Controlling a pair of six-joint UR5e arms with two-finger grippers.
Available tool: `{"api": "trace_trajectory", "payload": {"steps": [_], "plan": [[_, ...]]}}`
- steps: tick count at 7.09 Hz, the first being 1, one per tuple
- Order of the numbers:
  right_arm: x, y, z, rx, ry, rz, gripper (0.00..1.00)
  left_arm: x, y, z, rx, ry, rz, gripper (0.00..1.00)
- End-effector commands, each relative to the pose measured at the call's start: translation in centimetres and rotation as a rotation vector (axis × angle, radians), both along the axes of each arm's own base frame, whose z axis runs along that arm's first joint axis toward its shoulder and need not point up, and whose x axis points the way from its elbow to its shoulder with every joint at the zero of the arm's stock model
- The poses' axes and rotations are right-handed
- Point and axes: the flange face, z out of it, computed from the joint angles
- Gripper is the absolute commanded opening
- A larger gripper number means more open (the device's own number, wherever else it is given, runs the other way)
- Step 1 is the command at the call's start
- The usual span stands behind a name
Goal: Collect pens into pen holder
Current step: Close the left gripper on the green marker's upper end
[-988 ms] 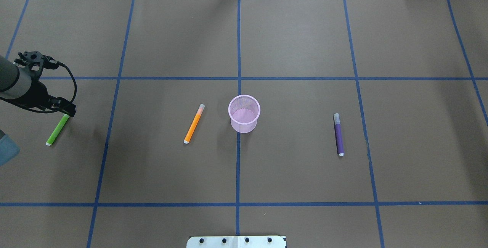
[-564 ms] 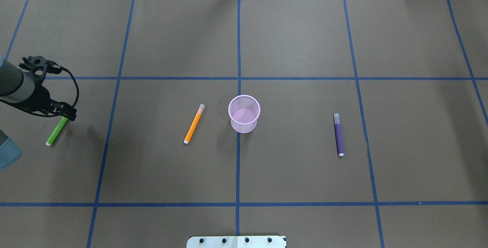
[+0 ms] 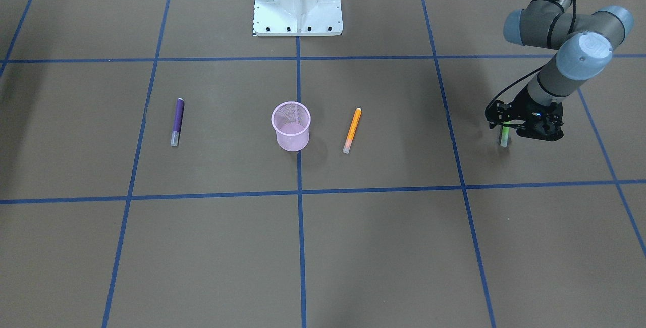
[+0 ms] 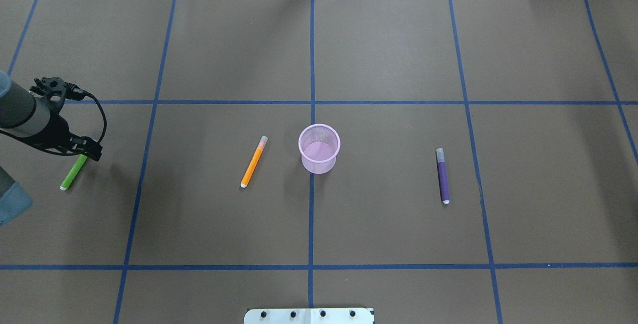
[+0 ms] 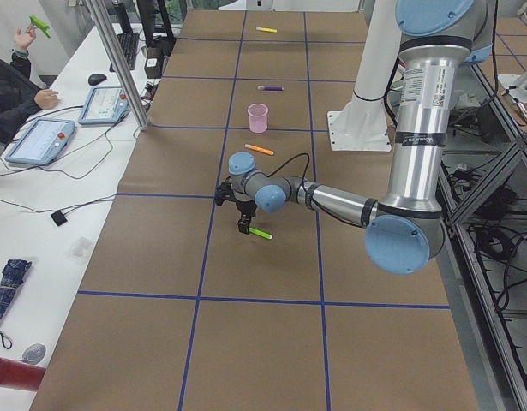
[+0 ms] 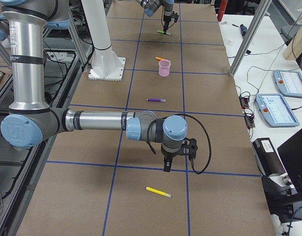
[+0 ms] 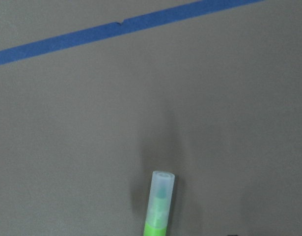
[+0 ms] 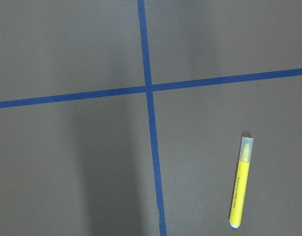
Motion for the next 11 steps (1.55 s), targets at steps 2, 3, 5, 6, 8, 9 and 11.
{"api": "trace_trajectory", "payload": {"steps": [2, 3, 5, 6, 8, 9, 11], "plan": [[0.0, -0.22, -0.22, 0.005, -0.001, 0.0, 1.0, 0.2, -0.03, 0.42, -0.003, -0.004, 0.005, 0.74], [0.0, -0.22, -0.22, 0.005, -0.001, 0.0, 1.0, 0.2, -0.03, 0.42, -0.002, -0.004, 0.006, 0.71], [-0.01, -0.22, -0.23, 0.005, -0.002, 0.0, 1.0, 0.32, -0.04, 0.96, -0.002, -0.004, 0.007, 0.69], [-0.01, -0.22, -0.23, 0.005, -0.002, 0.0, 1.0, 0.4, -0.13, 1.25, 0.001, -0.001, 0.007, 0.68], [-0.01, -0.22, -0.23, 0.005, -0.002, 0.0, 1.0, 0.4, -0.14, 1.31, 0.0, -0.001, 0.006, 0.58], [-0.01, -0.22, -0.23, 0.005, -0.002, 0.0, 1.0, 0.41, -0.12, 1.23, 0.0, 0.001, 0.006, 0.47], [-0.01, -0.22, -0.23, 0.005, -0.002, 0.0, 1.0, 0.3, -0.12, 1.23, -0.002, 0.0, 0.002, 0.09]]}}
